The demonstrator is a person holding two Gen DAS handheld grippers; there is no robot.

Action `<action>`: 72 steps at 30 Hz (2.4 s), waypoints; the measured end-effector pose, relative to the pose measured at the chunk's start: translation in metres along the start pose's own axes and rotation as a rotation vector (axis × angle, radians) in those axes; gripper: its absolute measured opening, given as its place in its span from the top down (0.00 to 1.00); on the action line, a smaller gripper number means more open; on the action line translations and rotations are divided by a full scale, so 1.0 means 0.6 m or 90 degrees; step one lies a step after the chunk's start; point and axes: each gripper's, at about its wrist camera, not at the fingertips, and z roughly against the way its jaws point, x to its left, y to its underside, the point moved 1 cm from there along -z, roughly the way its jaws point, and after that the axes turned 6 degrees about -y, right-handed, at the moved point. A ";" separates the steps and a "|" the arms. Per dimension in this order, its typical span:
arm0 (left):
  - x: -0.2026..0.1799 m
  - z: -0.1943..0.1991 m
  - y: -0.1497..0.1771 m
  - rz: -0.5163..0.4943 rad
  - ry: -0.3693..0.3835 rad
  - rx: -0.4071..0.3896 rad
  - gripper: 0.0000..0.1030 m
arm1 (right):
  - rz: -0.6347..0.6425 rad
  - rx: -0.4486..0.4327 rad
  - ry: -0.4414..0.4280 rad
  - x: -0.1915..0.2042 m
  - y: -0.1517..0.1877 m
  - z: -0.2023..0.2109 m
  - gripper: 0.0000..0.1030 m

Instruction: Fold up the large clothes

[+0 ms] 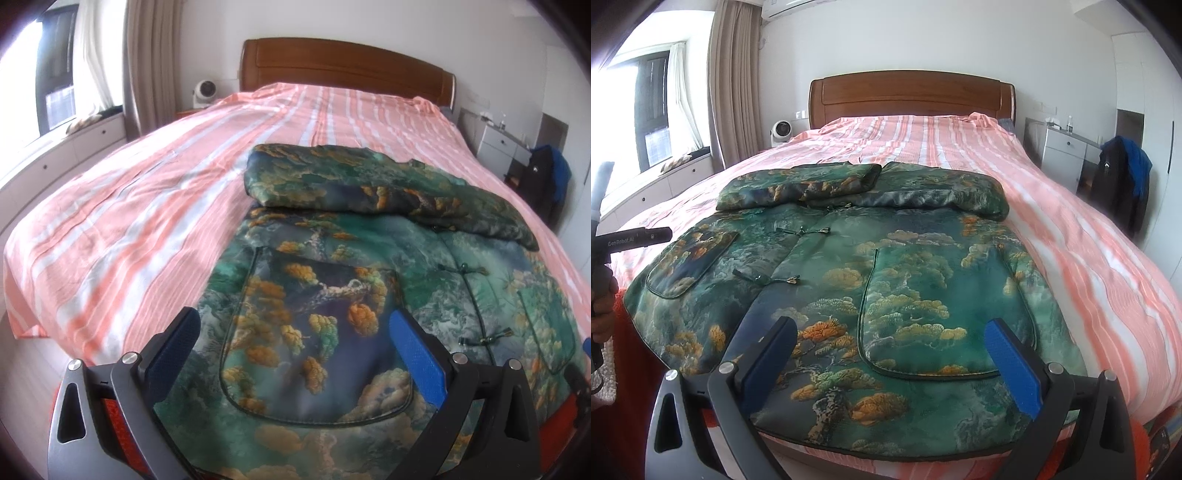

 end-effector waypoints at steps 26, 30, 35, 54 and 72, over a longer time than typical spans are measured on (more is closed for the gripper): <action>0.011 -0.007 0.006 0.008 -0.035 0.007 0.01 | 0.009 0.006 -0.002 0.007 0.002 -0.004 0.03; 0.012 -0.007 0.006 0.009 -0.038 0.005 0.01 | 0.010 0.007 -0.002 0.007 0.003 -0.005 0.03; 0.016 -0.008 0.006 0.015 -0.041 0.007 0.01 | 0.010 0.007 -0.003 0.008 0.003 -0.006 0.03; 0.016 -0.013 0.009 0.012 -0.046 0.014 0.01 | 0.013 0.010 -0.006 0.012 0.004 -0.009 0.03; 0.018 -0.013 0.011 0.015 -0.050 0.013 0.01 | 0.014 0.010 -0.006 0.013 0.006 -0.008 0.03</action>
